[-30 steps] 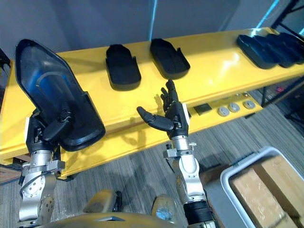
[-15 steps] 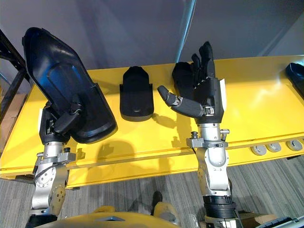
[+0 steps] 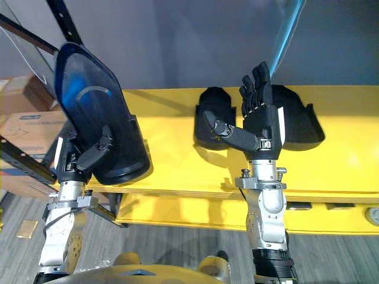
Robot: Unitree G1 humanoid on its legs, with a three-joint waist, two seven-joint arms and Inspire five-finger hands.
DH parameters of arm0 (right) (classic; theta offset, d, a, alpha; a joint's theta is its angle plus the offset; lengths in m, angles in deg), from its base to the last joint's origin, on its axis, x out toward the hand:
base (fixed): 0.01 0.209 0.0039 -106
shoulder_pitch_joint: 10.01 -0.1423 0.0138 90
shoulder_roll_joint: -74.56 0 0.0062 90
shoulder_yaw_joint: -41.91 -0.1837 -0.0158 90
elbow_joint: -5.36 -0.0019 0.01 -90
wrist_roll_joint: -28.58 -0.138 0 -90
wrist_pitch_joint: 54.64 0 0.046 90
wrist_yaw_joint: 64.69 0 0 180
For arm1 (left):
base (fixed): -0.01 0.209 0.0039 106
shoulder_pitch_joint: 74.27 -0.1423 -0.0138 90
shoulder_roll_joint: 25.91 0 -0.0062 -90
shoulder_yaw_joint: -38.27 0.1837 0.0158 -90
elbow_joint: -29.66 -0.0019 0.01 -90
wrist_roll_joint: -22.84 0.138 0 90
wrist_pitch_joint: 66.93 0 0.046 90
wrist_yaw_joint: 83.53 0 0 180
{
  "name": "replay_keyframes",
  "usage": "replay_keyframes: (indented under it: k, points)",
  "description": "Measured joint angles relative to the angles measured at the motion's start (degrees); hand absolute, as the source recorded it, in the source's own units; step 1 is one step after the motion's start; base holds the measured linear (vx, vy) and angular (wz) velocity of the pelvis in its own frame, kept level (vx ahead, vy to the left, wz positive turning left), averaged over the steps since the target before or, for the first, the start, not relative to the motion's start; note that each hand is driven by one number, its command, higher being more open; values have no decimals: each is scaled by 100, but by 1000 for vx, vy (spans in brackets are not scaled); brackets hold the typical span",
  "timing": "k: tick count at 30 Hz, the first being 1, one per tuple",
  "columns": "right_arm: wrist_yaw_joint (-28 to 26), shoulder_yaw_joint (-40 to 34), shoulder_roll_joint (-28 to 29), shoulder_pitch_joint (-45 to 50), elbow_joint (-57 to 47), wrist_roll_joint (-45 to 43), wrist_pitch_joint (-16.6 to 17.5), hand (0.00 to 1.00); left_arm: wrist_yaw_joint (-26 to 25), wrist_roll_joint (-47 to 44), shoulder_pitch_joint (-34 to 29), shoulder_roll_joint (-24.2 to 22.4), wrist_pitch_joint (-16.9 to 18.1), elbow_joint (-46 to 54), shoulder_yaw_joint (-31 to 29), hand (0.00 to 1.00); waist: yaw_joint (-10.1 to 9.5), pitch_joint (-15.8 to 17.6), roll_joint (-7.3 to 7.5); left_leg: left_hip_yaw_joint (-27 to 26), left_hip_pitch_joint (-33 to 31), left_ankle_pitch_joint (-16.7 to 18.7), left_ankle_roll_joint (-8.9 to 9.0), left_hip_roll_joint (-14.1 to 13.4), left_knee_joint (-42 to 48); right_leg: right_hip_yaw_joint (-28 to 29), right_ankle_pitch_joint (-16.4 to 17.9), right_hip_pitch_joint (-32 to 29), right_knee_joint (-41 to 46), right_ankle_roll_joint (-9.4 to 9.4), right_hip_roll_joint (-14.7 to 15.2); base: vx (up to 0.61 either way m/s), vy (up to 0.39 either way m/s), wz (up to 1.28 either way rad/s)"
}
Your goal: Walk over and take three plastic housings, then place them on the shelf
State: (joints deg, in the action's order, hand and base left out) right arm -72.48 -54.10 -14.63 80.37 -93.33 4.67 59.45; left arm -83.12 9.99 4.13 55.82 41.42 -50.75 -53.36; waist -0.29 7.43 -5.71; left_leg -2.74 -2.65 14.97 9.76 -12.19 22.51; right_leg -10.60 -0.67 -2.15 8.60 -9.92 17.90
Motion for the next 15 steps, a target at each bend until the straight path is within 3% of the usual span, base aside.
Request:
replay_keyframes:
  k: [1, 3, 6, 8, 10, 15]
  points:
    - [33, 24, 85, 16, 24, 0, -7, 100, 45, 2, 18, 71, -3, 1, -12, 0, 25, 35, 96, -120, 5, 35, -104, 173, 92, 145, -14, 26, -68, -11, 149, -84, 672, -31]
    - [77, 197, 296, 158, 124, 6, -4, 100, 176, -4, 36, 342, -21, 8, -74, 0, 49, 64, 286, -336, -129, 164, -362, 409, 293, 383, 72, 4, -259, 187, 282, -45, 433, -38]
    - [68, 444, 412, 164, 388, 107, -5, 100, 283, -34, 168, 568, -289, 7, -101, 0, 20, 27, 387, -559, -123, 23, -468, 421, 39, 9, 120, 55, 27, 197, -190, 60, 201, -28]
    - [93, 418, 412, 160, 361, 105, 25, 100, 310, -38, 517, 641, -541, -5, 41, 0, 98, -30, 504, -500, -192, -189, -503, 587, -216, -25, 60, 126, -163, 155, -262, 87, 103, 20]
    - [154, 424, 414, 174, 363, 145, 10, 100, 495, -111, 835, 700, -723, -5, 280, 0, 105, -23, 491, -497, -168, -306, -496, 676, -396, -90, -11, 149, -284, 134, -218, 47, 20, 8]
    - [202, 402, 200, 75, 341, 349, -25, 100, 626, -259, 966, 703, -848, -21, 756, 0, 232, -52, 417, -675, 178, -393, -374, 511, -769, 14, -53, 186, -320, 133, -392, 23, -36, -21]
